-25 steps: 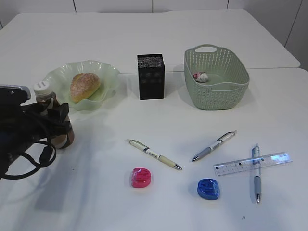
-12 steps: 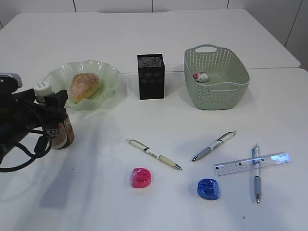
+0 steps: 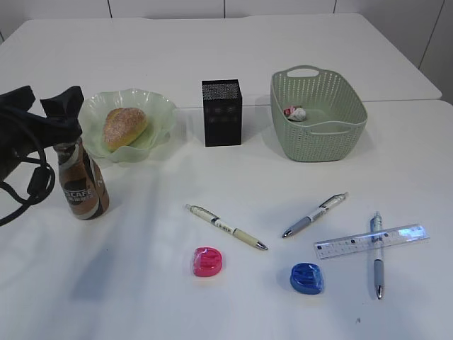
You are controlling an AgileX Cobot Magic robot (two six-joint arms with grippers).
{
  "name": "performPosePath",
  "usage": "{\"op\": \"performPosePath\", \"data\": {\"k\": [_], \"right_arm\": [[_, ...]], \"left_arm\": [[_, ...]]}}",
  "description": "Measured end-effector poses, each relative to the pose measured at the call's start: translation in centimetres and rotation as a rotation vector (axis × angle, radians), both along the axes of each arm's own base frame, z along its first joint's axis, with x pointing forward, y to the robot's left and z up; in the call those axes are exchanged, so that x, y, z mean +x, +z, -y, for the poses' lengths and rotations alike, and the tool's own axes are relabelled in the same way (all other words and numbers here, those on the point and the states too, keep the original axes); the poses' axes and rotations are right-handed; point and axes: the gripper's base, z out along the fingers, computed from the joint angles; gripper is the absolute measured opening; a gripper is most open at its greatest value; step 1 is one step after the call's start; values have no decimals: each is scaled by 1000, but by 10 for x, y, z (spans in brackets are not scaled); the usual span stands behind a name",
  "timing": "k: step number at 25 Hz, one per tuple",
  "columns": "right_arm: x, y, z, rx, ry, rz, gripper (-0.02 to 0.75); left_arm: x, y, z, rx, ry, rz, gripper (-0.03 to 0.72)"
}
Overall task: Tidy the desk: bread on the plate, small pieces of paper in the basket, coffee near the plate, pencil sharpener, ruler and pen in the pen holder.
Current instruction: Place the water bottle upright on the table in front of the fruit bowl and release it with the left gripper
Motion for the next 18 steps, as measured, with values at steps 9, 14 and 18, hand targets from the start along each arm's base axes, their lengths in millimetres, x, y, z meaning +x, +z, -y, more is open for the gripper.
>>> {"op": "performPosePath", "data": {"k": [9, 14, 18], "right_arm": [[0, 1, -2, 21, 15, 0, 493], [0, 1, -2, 19, 18, 1, 493], [0, 1, -2, 18, 19, 2, 493]], "left_arm": [[-4, 31, 5, 7, -60, -32, 568], [0, 48, 12, 49, -122, -78, 569], [4, 63, 17, 105, -169, -122, 569]]}}
